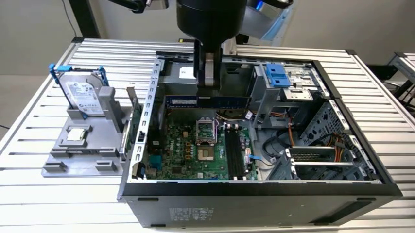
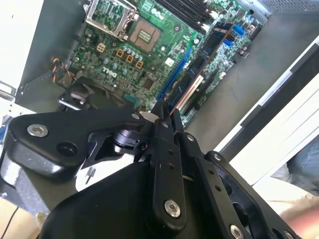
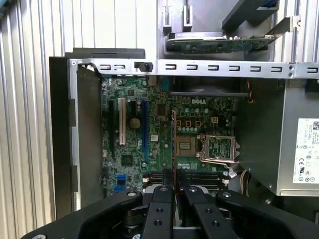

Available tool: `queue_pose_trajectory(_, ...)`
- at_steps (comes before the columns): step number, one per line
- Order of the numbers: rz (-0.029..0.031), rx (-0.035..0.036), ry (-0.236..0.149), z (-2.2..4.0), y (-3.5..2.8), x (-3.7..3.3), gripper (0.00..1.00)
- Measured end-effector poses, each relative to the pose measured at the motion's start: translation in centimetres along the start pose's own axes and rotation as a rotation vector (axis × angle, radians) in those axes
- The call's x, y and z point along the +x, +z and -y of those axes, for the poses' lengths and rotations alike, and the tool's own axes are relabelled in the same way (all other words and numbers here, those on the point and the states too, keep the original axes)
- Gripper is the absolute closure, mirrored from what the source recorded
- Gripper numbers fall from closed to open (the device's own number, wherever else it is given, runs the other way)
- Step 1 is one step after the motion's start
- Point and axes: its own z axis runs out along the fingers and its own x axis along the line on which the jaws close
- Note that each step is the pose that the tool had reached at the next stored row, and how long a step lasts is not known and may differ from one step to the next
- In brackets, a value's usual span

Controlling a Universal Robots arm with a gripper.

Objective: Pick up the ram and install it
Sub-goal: 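Pick up the ram and move it above insertion slot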

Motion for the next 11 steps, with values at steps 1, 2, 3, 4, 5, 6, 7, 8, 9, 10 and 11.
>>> queue_pose_trajectory(1, 0.0, 0.0, 0.0, 0.15, 0.0, 0.0, 1.0)
queue_pose_trajectory(2, 0.0, 0.0, 0.0, 0.29, 0.01, 0.0, 1.0)
queue_pose_trajectory(3, 0.0, 0.0, 0.0, 0.43, 0.0, 0.0, 1.0)
queue_pose_trajectory(4, 0.0, 0.0, 0.0, 0.56, 0.01, -0.01, 1.0)
queue_pose_trajectory(5, -0.0001, 0.0, 0.0, 0.68, 0.0, -0.01, 1.0)
queue_pose_trajectory(6, 0.0, 0.0, 0.0, 0.81, 0.01, -0.01, 1.0)
queue_pose_trajectory(7, 0.0, 0.0, 0.0, 0.93, 0.01, -0.01, 1.0)
queue_pose_trajectory(8, 0.0001, 0.0, 0.0, 1.06, 0.01, -0.01, 1.0)
queue_pose_trajectory(9, 0.0001, 0.0, 0.0, 1.18, 0.02, -0.02, 1.0)
queue_pose_trajectory(10, 0.0, 0.0, 0.0, 1.3, 0.01, -0.02, 1.0)
queue_pose_trajectory(11, 0.0, 0.0, 0.0, 1.41, 0.01, -0.02, 1.0)
